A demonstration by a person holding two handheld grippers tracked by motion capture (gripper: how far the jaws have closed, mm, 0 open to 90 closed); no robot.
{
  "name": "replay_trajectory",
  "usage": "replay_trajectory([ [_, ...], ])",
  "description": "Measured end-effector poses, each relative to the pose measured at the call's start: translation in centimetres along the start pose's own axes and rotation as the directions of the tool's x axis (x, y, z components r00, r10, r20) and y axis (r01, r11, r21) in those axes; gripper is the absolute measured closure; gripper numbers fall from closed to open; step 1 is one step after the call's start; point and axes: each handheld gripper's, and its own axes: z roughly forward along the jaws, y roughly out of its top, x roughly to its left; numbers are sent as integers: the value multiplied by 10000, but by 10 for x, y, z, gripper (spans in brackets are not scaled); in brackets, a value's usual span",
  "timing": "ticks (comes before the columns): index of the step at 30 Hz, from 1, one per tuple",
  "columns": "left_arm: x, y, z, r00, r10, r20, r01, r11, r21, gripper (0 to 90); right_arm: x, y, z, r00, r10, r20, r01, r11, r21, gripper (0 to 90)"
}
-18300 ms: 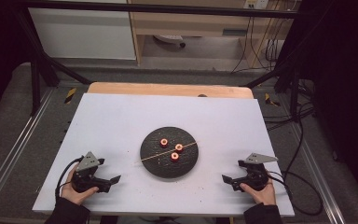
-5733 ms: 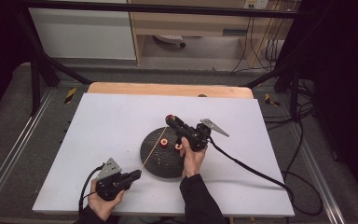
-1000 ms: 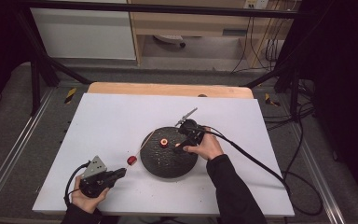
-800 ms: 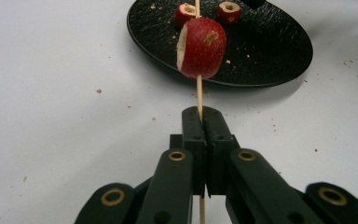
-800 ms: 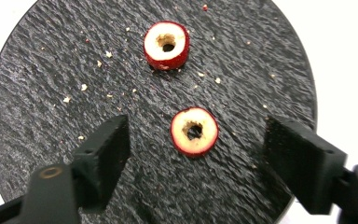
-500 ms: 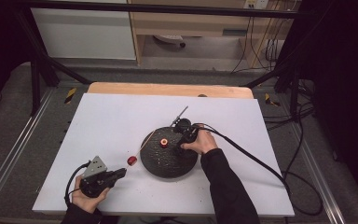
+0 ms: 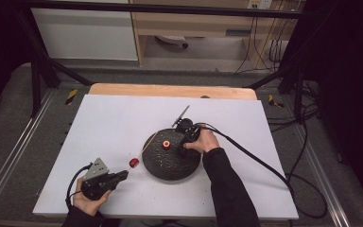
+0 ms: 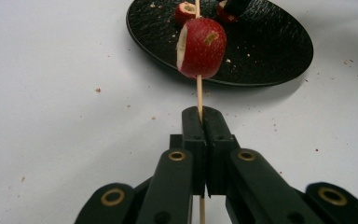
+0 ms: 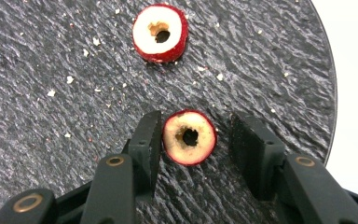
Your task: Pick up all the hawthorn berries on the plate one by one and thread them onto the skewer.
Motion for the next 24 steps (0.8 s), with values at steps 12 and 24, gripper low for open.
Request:
replay_trajectory([
  [12, 0, 0, 0, 10000, 48, -1, -48, 10000, 22, 886, -1, 0, 1, 9998, -155, -123, 157, 9998, 156, 604],
  [24, 0, 0, 0, 10000, 29, -18, -29, 10000, -15, 886, 2, 0, -3, 9998, 70, -173, -70, 10000, -2, 618],
])
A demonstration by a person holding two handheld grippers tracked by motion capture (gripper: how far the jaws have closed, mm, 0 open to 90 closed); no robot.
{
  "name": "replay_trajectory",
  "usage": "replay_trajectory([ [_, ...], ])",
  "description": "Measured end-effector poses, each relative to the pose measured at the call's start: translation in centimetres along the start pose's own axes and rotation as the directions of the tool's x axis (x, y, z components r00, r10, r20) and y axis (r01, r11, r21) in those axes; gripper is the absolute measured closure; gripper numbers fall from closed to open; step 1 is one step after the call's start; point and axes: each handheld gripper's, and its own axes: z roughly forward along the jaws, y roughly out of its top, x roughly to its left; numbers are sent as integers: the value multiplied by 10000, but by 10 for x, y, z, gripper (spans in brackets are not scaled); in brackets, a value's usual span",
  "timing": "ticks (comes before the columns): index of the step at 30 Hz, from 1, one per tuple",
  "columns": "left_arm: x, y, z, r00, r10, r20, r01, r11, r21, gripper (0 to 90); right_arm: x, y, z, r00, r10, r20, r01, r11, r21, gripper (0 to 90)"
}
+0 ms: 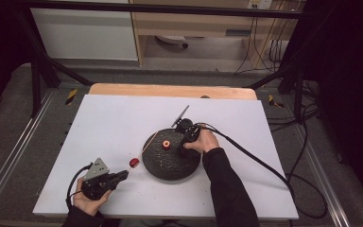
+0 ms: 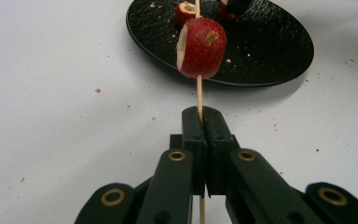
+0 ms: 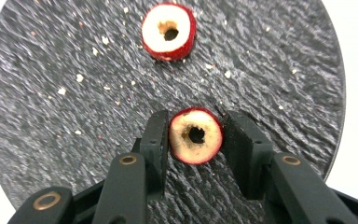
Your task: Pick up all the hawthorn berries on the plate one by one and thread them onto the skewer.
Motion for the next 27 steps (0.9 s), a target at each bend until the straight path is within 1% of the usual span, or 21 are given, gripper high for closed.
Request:
replay_trajectory([
  [6, 0, 0, 0, 10000, -6, -18, 6, 10000, -14, 885, 5, -1, -11, 9996, 274, -43, -276, 9986, -461, 620],
  [7, -1, 0, 0, 10000, -5, -21, 5, 10000, -12, 885, 5, -2, -13, 9996, 269, -67, -272, 9980, -563, 620],
  [11, -1, 0, 0, 10000, -4, -25, 4, 10000, -36, 886, 10, -4, -20, 9986, 512, -136, -522, 9944, -919, 620],
  [13, -1, 0, 0, 10000, -8, -44, 7, 10000, -55, 886, 12, -5, -22, 9980, 593, -230, -615, 9913, -1164, 620],
  [14, -1, 0, 0, 10000, -7, -43, 7, 10000, -56, 886, 14, -5, -23, 9968, 722, -335, -760, 9887, -1290, 620],
  [16, -1, 0, 0, 10000, 0, -53, 0, 10000, -52, 886, 17, -7, -24, 9972, 687, -289, -721, 9876, -1396, 620],
  [23, -1, 0, 0, 10000, 1, -70, -2, 10000, -68, 886, 23, -13, -26, 9943, 890, -586, -985, 9772, -1881, 622],
  [25, -2, 0, 0, 10000, -3, -80, 2, 10000, -94, 886, 24, -15, -27, 9933, 954, -649, -1069, 9725, -2070, 622],
  [27, -2, 0, -1, 10000, -41, -89, 40, 9999, -149, 886, 24, -18, -29, 9900, 1126, -846, -1295, 9640, -2322, 622],
])
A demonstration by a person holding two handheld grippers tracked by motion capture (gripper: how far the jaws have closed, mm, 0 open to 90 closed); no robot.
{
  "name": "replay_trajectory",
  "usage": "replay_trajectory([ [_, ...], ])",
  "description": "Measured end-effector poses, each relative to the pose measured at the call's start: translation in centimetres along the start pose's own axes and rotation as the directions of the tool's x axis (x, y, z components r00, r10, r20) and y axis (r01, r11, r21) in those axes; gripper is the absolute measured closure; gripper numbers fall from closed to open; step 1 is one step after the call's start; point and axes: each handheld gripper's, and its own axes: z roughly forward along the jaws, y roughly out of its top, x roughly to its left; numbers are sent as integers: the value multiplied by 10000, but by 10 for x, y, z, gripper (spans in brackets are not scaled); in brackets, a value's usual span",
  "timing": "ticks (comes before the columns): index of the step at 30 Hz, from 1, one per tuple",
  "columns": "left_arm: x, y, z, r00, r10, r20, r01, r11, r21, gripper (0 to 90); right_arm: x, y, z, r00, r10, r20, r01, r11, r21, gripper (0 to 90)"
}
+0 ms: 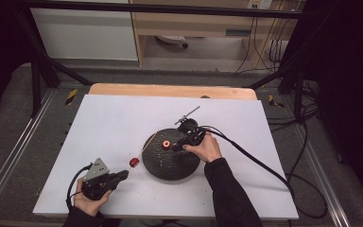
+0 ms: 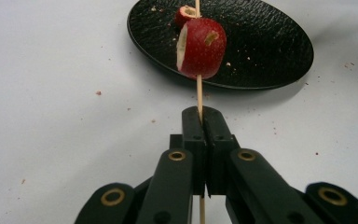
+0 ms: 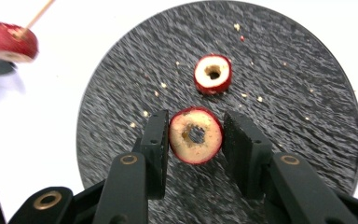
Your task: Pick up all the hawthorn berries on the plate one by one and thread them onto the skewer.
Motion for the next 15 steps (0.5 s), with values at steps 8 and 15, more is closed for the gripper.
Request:
replay_trajectory([
  [8, -1, 0, 0, 10000, -54, -60, 53, 9999, -118, 886, 0, -15, -3, 9966, 537, -627, -618, 9889, -1354, 624],
  [15, -3, 0, 0, 9999, -116, -90, 114, 9996, -242, 886, 1, -31, -5, 9810, 1182, -1539, -1594, 9432, -2916, 624],
])
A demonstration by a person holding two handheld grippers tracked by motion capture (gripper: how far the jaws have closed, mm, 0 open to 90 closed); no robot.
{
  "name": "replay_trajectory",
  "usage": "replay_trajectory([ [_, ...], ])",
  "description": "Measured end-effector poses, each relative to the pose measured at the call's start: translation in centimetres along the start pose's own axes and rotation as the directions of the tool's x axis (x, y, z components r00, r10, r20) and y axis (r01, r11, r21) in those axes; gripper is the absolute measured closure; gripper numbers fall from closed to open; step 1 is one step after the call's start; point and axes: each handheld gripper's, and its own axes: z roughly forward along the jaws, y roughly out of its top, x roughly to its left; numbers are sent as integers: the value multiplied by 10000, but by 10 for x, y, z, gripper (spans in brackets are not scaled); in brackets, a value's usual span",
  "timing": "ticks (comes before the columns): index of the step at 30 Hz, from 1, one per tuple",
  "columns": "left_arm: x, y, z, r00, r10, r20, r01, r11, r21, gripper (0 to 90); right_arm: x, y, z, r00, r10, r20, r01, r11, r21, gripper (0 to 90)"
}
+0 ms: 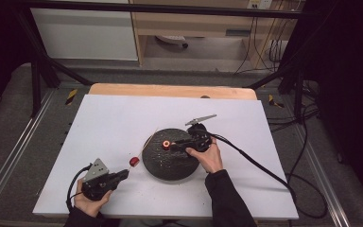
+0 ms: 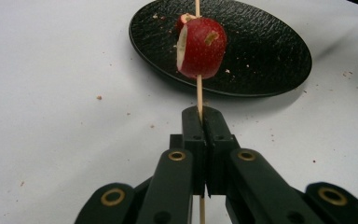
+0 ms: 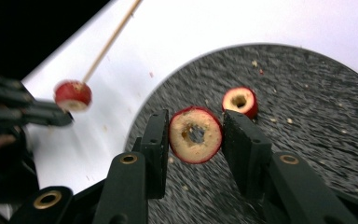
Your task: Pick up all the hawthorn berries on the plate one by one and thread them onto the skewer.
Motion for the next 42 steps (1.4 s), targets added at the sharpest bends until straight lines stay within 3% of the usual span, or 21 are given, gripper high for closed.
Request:
replay_trajectory([
  [3, -1, 0, -1, 10000, -52, -5, 52, 10000, -73, 886, 0, -7, -1, 9986, 436, -289, -455, 9965, -703, 625],
  [6, -2, 0, -1, 10000, -82, -38, 81, 9998, -162, 886, -1, -14, -1, 9946, 839, -615, -916, 9865, -1359, 625],
  [14, -4, 1, -2, 9999, -129, -104, 125, 9992, -379, 886, 3, -23, 3, 9829, 1430, -1162, -1701, 9465, -2741, 625],
  [20, -7, 2, -3, 9993, -292, -238, 277, 9977, -621, 886, 8, -25, 6, 9756, 1729, -1356, -2119, 9036, -3722, 626],
  [30, -13, 2, -1, 9983, -463, -353, 434, 9959, -799, 885, 11, -25, 10, 9599, 2084, -1876, -2770, 8081, -5198, 627],
  [42, -20, 1, 3, 9984, -463, -315, 430, 9942, -984, 886, 12, -20, 4, 9405, 2415, -2389, -3384, 7287, -5954, 627],
])
